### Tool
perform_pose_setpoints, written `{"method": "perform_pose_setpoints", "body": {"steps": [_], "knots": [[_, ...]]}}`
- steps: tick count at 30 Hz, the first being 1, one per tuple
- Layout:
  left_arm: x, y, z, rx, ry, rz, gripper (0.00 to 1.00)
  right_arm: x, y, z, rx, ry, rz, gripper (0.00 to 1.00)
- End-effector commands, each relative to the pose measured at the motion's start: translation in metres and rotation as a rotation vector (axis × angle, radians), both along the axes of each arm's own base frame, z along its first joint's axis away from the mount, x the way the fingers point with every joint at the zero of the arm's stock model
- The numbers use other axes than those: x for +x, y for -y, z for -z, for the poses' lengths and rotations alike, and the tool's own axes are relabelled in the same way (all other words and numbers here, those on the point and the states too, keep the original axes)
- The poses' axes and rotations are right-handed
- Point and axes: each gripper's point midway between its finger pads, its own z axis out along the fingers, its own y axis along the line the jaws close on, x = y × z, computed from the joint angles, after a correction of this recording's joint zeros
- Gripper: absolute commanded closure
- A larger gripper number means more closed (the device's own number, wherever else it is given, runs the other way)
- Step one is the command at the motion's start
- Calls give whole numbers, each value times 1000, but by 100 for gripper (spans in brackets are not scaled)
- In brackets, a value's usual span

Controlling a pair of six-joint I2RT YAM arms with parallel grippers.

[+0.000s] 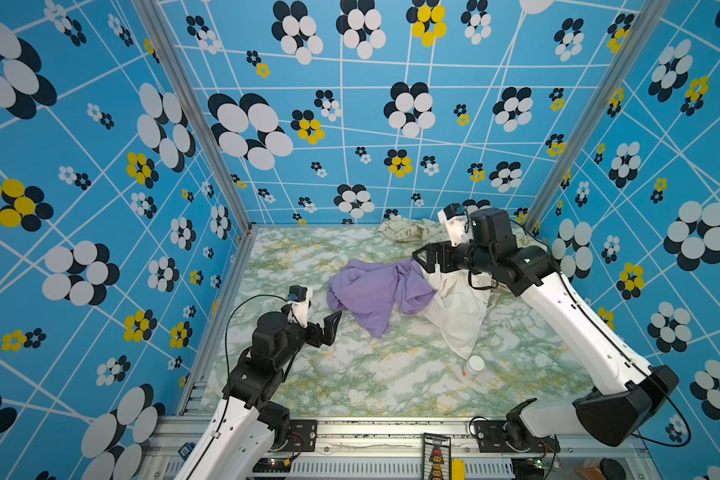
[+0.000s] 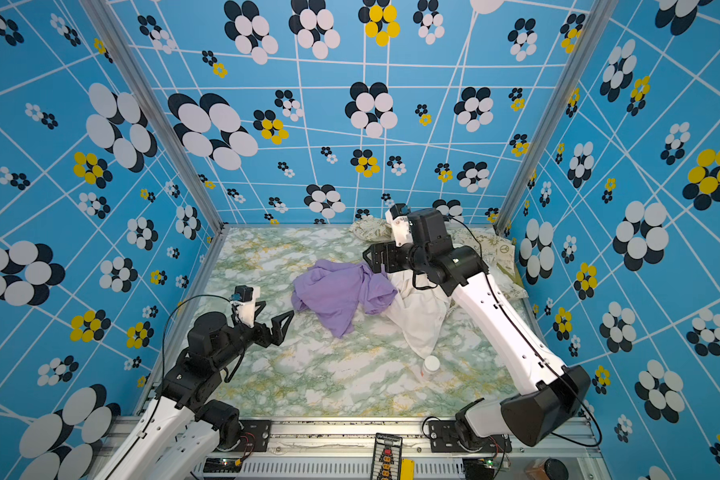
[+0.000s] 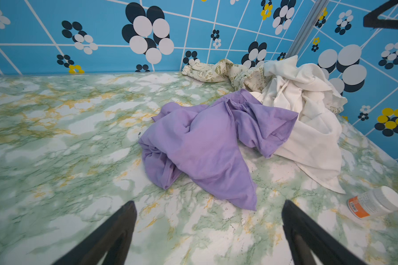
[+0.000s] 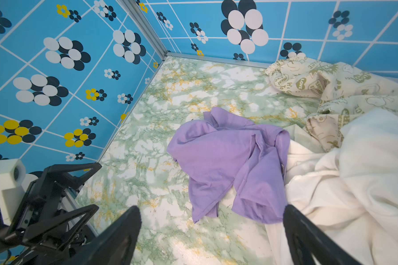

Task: Pick out a specific cloth from the pile
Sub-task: 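Reach the left gripper to grasp the lavender shirt while the right gripper draws back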

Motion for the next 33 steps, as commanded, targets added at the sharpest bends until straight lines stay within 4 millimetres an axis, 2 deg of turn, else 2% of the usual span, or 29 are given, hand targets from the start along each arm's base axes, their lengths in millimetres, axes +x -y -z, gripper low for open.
{"method": "perform_pose_setpoints", "body": {"steps": [1,6,8,11,21,26,33], "knots": [[5,13,-34,-117,8,-4,0,-29,22,-4,23,-14,57,2],[14,37,-27,-210,-136,-6,2,-72,49,11,36,-94,122,2],[18,48,-21,-241,-204,-9,3,-88,48,18,68,-144,104,2],[24,67,-13,-290,-286,-6,4,-100,48,31,74,-202,88,1],[45,145,27,-420,-518,-2,4,-88,45,70,-17,-154,29,1],[56,179,51,-460,-595,1,4,-79,43,77,40,-82,58,1],[78,218,90,-503,-685,-5,3,-69,40,87,57,-90,79,1]]}}
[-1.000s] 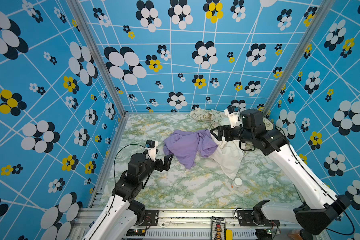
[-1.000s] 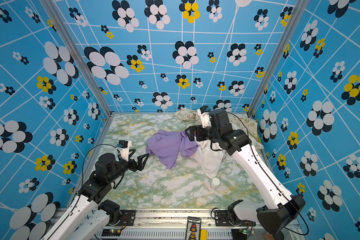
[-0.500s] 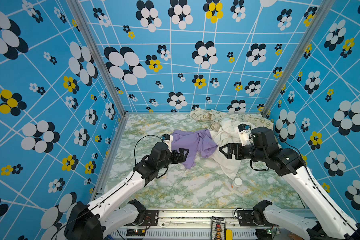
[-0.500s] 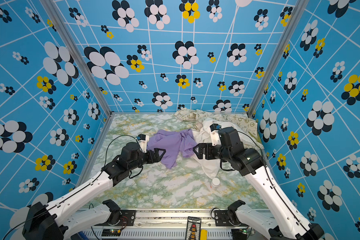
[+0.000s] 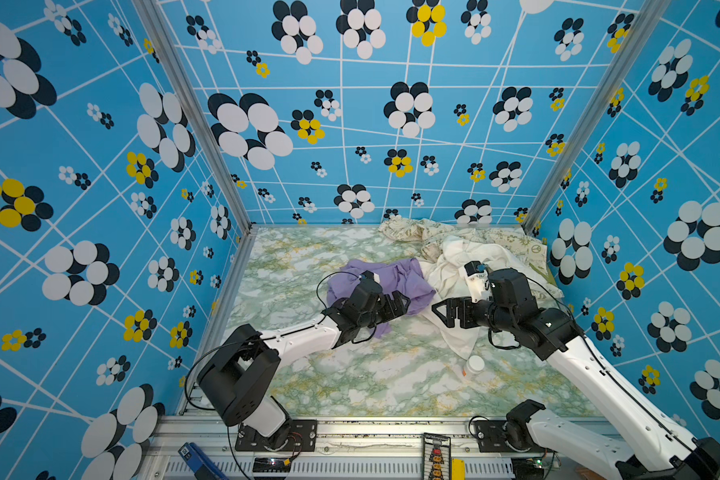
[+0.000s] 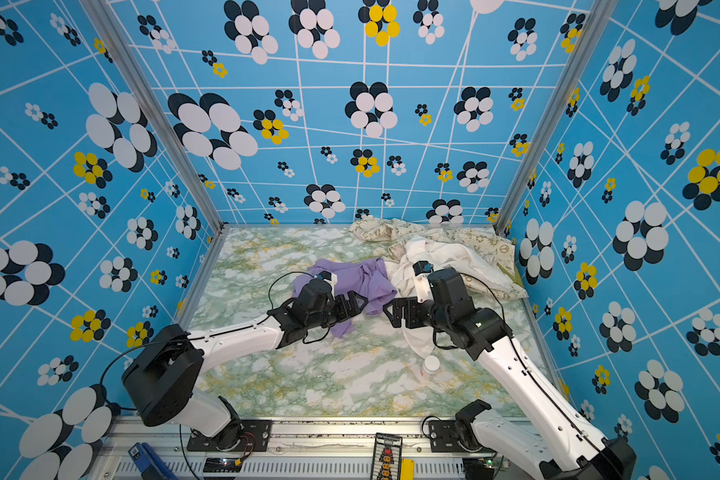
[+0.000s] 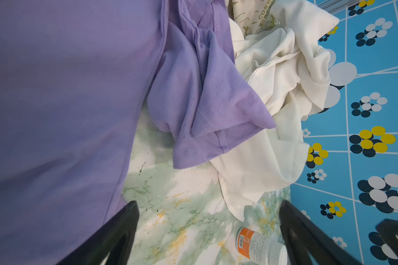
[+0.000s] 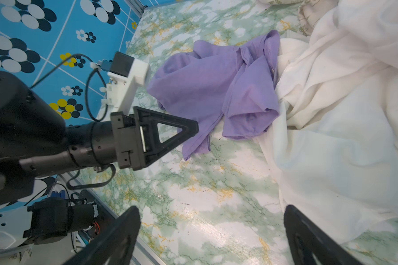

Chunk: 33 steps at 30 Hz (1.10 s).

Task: Pick out a specific cloth from the pile
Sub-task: 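Reach the left gripper to grasp the lavender shirt while the right gripper draws back, then lift the lavender shirt with the left gripper away from the pile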

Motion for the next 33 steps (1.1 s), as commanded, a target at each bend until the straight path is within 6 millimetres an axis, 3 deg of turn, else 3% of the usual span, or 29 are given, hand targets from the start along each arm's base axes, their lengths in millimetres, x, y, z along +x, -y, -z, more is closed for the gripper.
{"method": "perform_pose_setpoints", "body": {"steps": [1,6,9,14,17,18,21,24,28,33], "knots": [[18,24,-5,-106,1,-16,3,14,-2,-10,38,57,34,1],[34,48,19,-171,-39,-17,4,19,-2,-11,60,82,62,1],[45,54,33,-190,-51,-30,14,19,0,-13,59,91,69,1],[66,56,36,-214,-4,-66,52,17,9,-17,40,131,90,1],[73,56,29,-236,37,-65,82,17,13,-15,36,137,108,1],[74,54,25,-237,52,-64,87,17,14,-15,37,141,113,1],[77,40,8,-211,123,-72,100,17,18,-16,34,152,125,1],[87,14,-19,-165,195,-75,100,17,21,-17,30,165,135,1],[110,-36,-75,-91,277,-101,100,18,22,-17,22,169,133,1],[138,-103,-159,-30,432,-183,100,21,20,-17,16,174,131,1]]}}
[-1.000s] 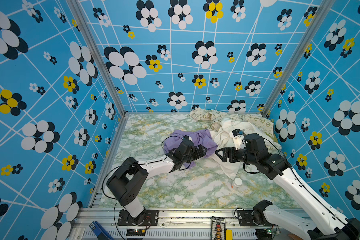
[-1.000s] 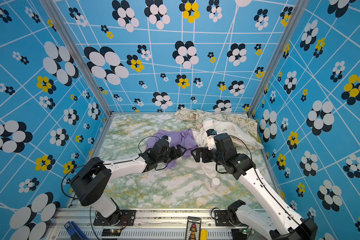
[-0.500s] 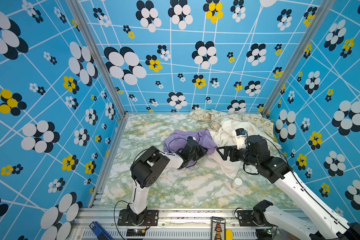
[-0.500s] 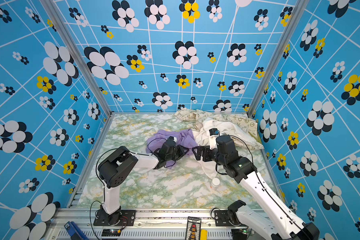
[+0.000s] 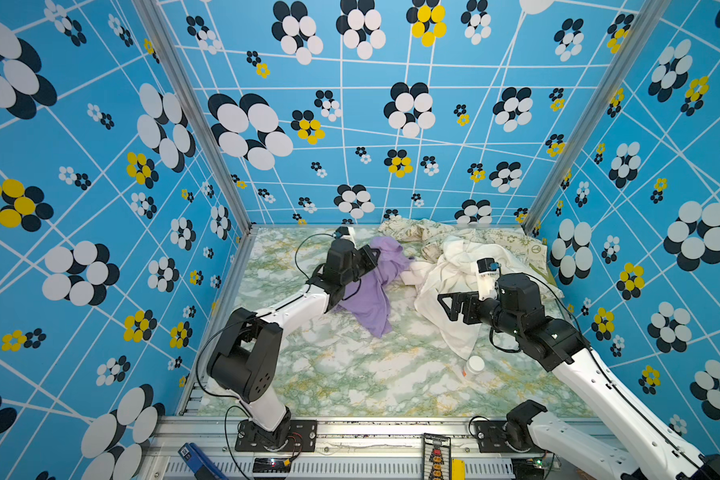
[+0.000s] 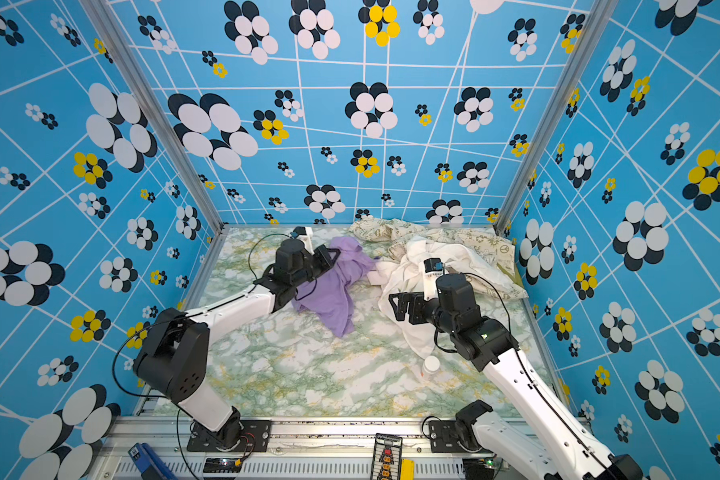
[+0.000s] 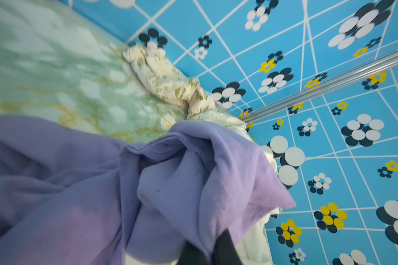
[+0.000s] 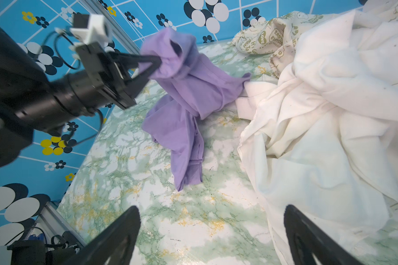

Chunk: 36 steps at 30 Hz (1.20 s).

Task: Pick out a specific cloth from the pile
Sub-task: 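Lift the lavender shirt with the left gripper away from the pile, then lower the lavender shirt onto the clear table with the left gripper and release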

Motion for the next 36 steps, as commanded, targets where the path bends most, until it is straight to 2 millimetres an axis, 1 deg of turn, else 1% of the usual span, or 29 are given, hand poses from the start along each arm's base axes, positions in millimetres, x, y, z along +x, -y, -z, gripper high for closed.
{"method": "perform_pose_setpoints", "body": {"steps": [1,3,5,7,10,13,15,17,18,21,22,24,26,27,28,29,30,31,32,35,36], "knots": [[8,-39,-60,102,120,-29,100,7,2,-2,-12,30,15,1],[18,-64,-95,124,172,-76,100,9,1,-4,-11,32,12,1],[28,-90,-134,141,226,-123,100,11,-1,-5,-10,35,6,1],[34,-109,-172,147,282,-162,100,12,-3,-7,-8,36,1,1],[32,-129,-231,170,390,-204,100,14,-3,-11,-5,44,2,1],[22,-147,-278,229,479,-255,100,13,-3,-15,1,55,0,1],[15,-157,-297,276,505,-280,100,12,-2,-15,1,60,-2,1],[8,-166,-303,334,517,-302,100,11,-3,-15,6,63,-8,1],[5,-172,-301,365,514,-320,100,11,-4,-14,7,61,-12,1],[4,-194,-270,398,443,-370,100,10,-8,-11,26,52,-25,1],[4,-200,-254,390,411,-375,100,10,-10,-10,32,46,-34,1],[0,-206,-221,391,362,-373,100,9,-12,-8,41,36,-42,1],[-8,-207,-174,410,295,-365,100,8,-14,-6,45,30,-53,1],[-12,-209,-154,417,263,-368,100,8,-15,-6,45,27,-57,1],[-18,-212,-126,427,209,-371,100,7,-15,-3,44,22,-60,1],[-26,-216,-98,438,150,-379,100,7,-15,-4,46,21,-63,1],[-33,-219,-75,445,98,-390,100,7,-16,-3,47,19,-66,1],[-43,-223,-45,448,34,-399,100,7,-16,-1,48,14,-68,1],[-53,-226,-20,450,-15,-404,100,7,-17,0,50,9,-69,1],[-84,-232,42,446,-143,-426,100,6,-19,4,53,-7,-78,1],[-93,-233,56,440,-173,-434,100,6,-19,6,53,-12,-79,1]]}}
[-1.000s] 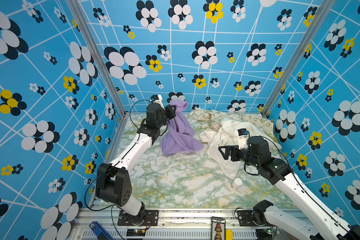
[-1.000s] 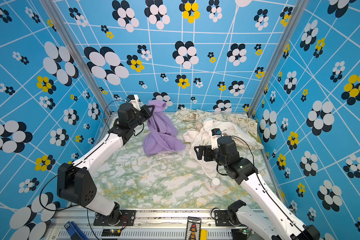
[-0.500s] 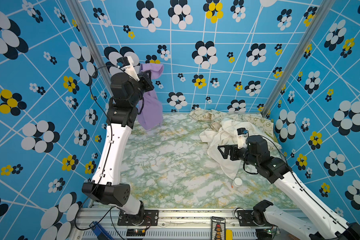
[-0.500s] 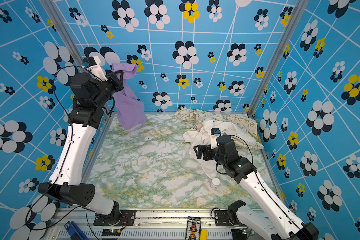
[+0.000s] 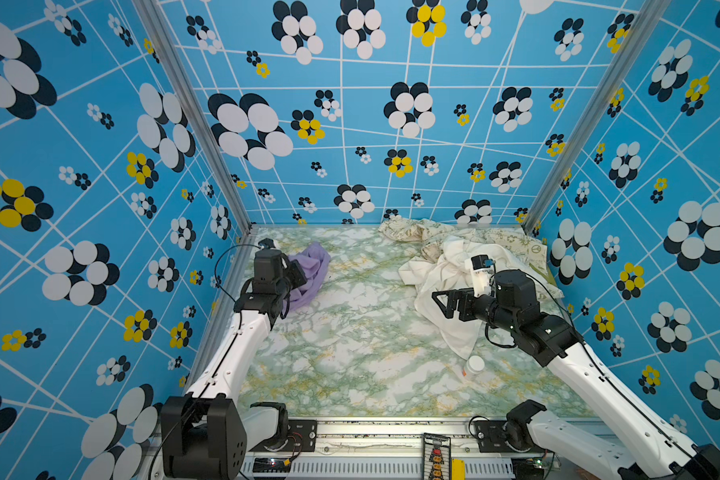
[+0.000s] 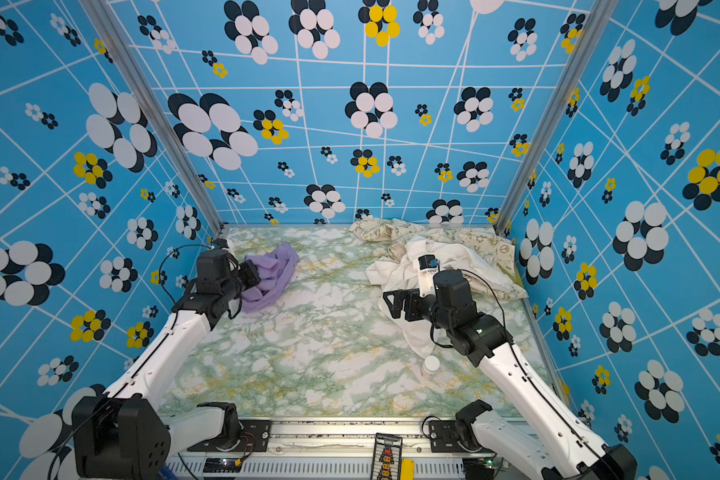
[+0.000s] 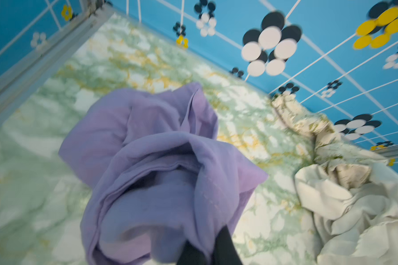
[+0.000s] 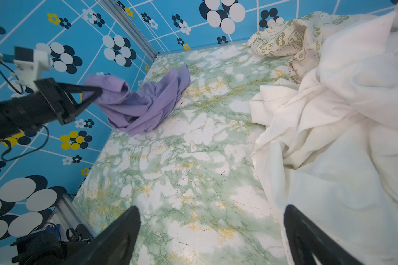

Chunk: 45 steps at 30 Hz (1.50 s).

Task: Pick out a specific cloth from the pile
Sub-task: 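Lower the lavender shirt onto the clear table with the left gripper and release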

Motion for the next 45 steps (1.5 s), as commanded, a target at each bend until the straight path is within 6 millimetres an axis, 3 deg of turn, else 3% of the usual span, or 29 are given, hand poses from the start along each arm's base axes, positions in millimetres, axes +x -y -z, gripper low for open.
{"method": "perform_pose_setpoints", "body": {"steps": [1,8,11,14,18,19,23,27,31,33,36,40,45], "knots": [[-24,-13,20,-24,-4,-94,100,-1,-3,10,10,-27,-19,1],[-79,-23,76,-14,-174,-155,100,-2,-6,17,13,-50,-31,1],[-96,-22,94,-29,-230,-165,93,-2,-7,20,10,-59,-38,1],[-103,-20,100,-61,-219,-167,84,-3,-7,23,4,-64,-43,1],[-97,-21,66,-99,-132,-177,58,-3,-6,26,-6,-65,-41,1],[-93,-21,51,-103,-93,-178,46,-3,-6,26,-5,-64,-41,1],[-78,-23,-16,-91,68,-164,21,-1,-8,29,2,-69,-41,1],[-65,-23,-68,-59,154,-137,8,0,-11,27,12,-61,-52,1],[-48,-19,-87,-53,176,-107,1,2,-11,23,20,-41,-47,1],[-38,-14,-84,-66,172,-84,1,2,-10,21,26,-34,-41,1],[-23,-8,-61,-109,125,-67,1,2,-10,20,30,-32,-40,1],[-14,-2,-14,-173,33,-78,1,1,-10,21,30,-37,-39,1],[-19,0,52,-232,-96,-117,1,1,-9,23,24,-38,-35,1]]}}
